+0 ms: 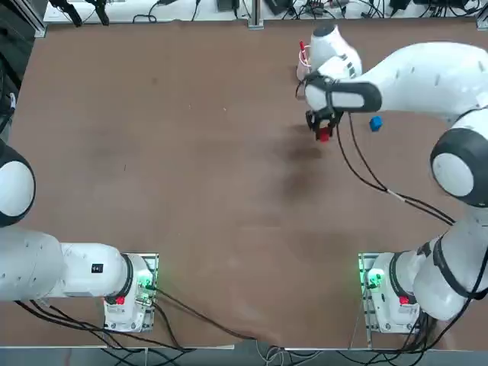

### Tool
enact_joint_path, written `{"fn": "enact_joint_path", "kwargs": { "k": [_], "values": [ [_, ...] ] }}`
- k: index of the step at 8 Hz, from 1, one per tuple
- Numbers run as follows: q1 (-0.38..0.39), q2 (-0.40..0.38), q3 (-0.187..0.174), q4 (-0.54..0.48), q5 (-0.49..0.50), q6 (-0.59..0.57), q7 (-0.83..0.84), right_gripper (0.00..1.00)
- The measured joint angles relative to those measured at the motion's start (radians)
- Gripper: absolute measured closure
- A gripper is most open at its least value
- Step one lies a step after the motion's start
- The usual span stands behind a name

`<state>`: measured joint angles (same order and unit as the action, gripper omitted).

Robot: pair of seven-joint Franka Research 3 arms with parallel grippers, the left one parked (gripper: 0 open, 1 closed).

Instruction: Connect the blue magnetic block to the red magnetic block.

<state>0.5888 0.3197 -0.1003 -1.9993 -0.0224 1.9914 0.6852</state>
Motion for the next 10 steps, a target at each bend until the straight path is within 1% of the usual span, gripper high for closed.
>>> {"fn": "enact_joint_path", "kwargs": {
  "k": [1,3,4,5,6,8,10],
  "values": [
    [-0.051,-0.015,-0.003,-0.001,0.010,-0.003,0.122,0.53],
    [-0.151,-0.019,-0.006,-0.009,0.024,0.005,0.362,0.53],
    [-0.195,-0.018,-0.006,-0.023,0.037,0.034,0.472,0.53],
    [-0.234,-0.018,-0.007,-0.049,0.053,0.093,0.568,0.53],
    [-0.276,-0.021,-0.007,-0.089,0.076,0.171,0.629,0.53],
    [-0.363,-0.044,-0.008,-0.187,0.154,0.320,0.656,0.53],
    [-0.427,-0.056,-0.008,-0.230,0.246,0.357,0.653,0.53]
  ]
}}
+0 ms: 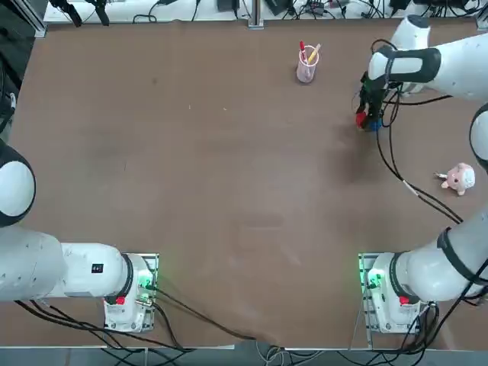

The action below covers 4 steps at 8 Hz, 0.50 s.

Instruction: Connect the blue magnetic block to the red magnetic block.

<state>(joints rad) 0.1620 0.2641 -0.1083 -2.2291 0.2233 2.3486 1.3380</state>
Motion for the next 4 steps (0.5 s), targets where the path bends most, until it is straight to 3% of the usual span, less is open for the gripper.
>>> {"fn": "enact_joint_path", "kwargs": {
  "k": [4],
  "values": [
    [-0.057,0.006,0.001,-0.018,0.175,0.027,-0.151,0.53]
  ]
}}
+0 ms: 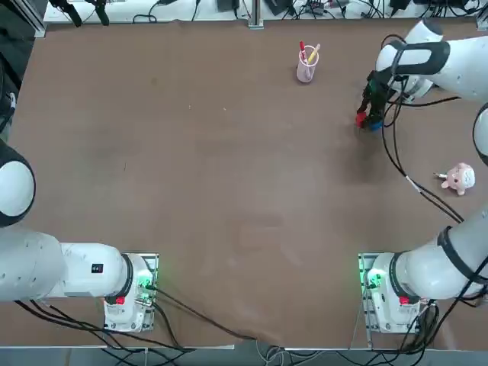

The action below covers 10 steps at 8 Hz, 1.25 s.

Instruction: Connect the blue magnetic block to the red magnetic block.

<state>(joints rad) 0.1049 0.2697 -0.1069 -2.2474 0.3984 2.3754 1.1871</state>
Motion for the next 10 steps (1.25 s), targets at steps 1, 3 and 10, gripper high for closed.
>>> {"fn": "enact_joint_path", "kwargs": {
  "k": [1,3,10],
  "values": [
    [-0.022,0.004,0.000,-0.003,0.016,0.000,-0.040,0.53],
    [-0.046,0.019,0.000,-0.006,0.019,0.010,-0.064,0.53],
    [-0.058,0.067,0.005,-0.007,0.072,0.101,-0.069,0.53]
  ]
}}
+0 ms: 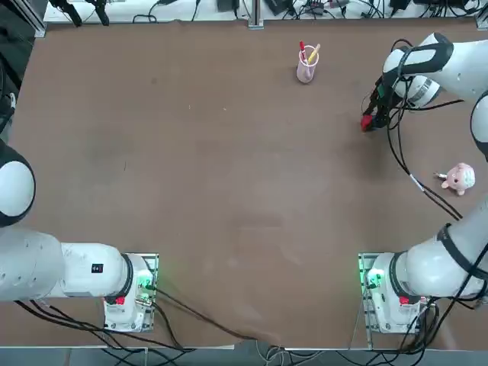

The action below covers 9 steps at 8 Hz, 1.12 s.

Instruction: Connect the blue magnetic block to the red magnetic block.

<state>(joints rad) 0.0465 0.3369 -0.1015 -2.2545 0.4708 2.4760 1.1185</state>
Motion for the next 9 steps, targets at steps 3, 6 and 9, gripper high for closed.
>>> {"fn": "enact_joint_path", "kwargs": {
  "k": [3,6,9],
  "values": [
    [0.000,0.012,0.004,0.000,0.001,0.011,0.000,0.53],
    [0.000,0.021,0.005,0.000,0.002,0.020,-0.013,0.53],
    [0.007,0.021,0.009,0.001,0.002,0.022,-0.017,0.20]
  ]
}}
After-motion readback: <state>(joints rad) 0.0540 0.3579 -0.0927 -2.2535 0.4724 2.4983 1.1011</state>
